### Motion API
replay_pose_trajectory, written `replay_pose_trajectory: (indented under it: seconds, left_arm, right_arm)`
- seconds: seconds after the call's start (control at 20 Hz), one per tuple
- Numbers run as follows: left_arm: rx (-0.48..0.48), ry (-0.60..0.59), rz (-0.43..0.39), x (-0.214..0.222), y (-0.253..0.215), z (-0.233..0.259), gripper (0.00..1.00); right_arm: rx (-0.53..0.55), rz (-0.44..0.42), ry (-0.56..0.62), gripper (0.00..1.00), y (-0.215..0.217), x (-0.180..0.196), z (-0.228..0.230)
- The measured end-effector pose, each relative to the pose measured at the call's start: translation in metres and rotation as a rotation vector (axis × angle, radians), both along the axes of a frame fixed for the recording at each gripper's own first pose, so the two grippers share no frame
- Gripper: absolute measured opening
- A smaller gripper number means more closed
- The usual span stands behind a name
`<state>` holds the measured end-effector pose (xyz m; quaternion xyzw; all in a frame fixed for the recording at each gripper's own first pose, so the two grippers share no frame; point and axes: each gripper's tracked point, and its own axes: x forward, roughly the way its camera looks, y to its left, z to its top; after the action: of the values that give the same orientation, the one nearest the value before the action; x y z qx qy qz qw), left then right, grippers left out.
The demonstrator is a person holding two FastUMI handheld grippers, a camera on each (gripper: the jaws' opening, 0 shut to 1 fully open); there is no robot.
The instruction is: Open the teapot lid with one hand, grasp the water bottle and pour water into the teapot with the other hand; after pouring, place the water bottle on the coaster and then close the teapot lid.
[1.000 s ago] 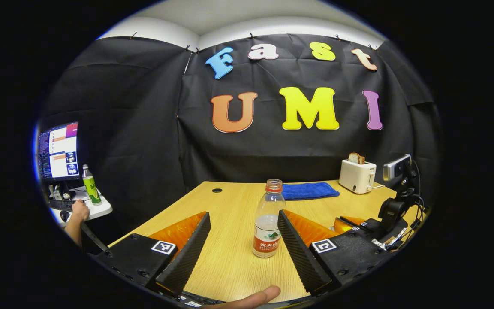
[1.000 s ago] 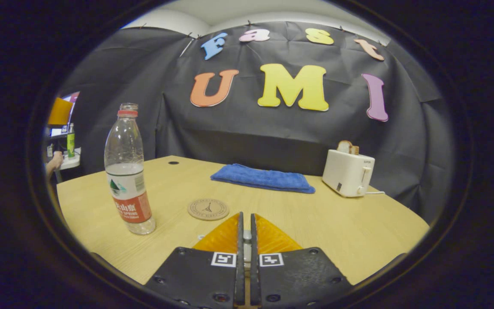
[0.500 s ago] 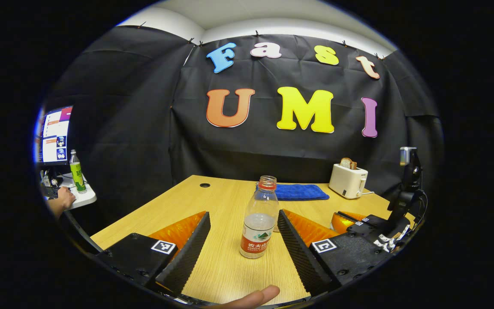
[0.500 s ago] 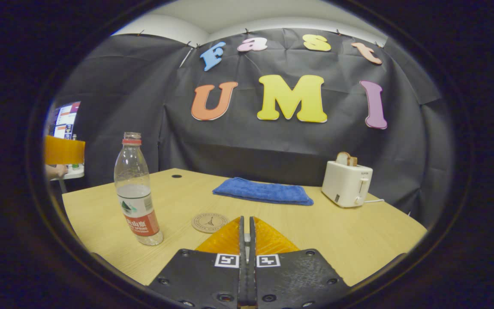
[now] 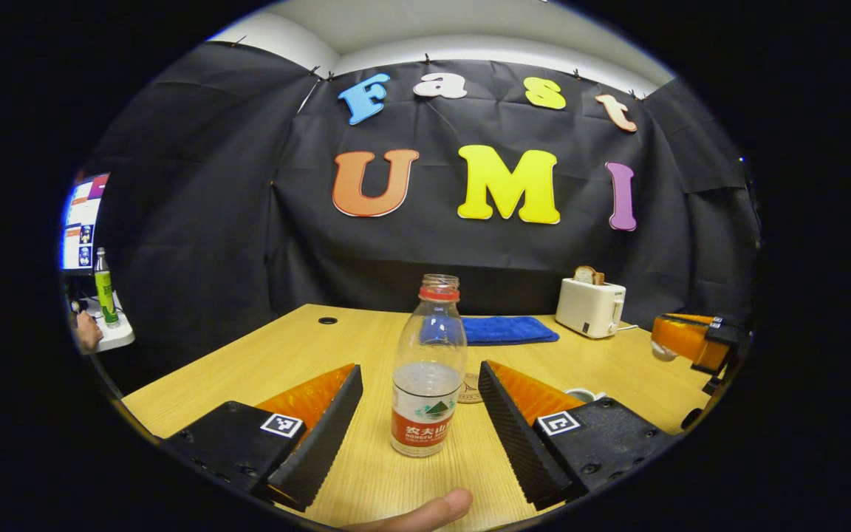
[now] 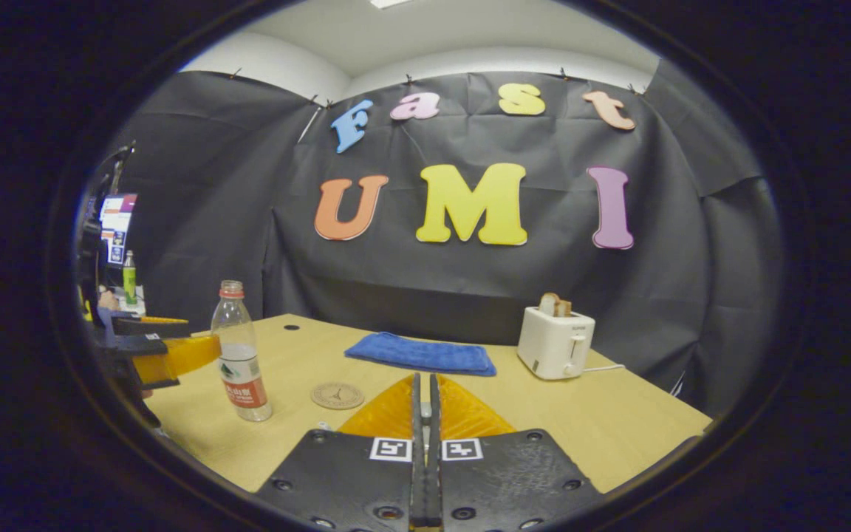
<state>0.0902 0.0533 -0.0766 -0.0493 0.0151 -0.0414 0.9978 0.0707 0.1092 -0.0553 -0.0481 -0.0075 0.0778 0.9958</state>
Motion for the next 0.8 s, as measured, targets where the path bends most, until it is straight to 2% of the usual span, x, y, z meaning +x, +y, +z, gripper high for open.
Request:
replay_pose_trajectory:
  seconds: [0.35, 0.5, 0.7, 0.8]
  left_arm:
    - [-0.023, 0.000, -0.007, 0.032, -0.002, -0.027, 0.99]
    - [-0.001, -0.004, 0.006, 0.049, 0.004, -0.034, 0.99]
    - [0.000, 0.005, -0.059, 0.056, -0.009, -0.040, 0.99]
    - [-0.015, -0.003, -0.084, 0.057, -0.014, -0.037, 0.87]
  right_arm:
    - [0.030, -0.035, -0.009, 0.00, -0.042, -0.013, 0.002]
    - [0.045, -0.067, 0.007, 0.00, -0.057, -0.011, 0.001]
    - [0.063, -0.069, 0.010, 0.00, -0.062, -0.010, 0.003]
    - [0.066, -0.083, 0.016, 0.00, -0.067, -0.008, 0.001]
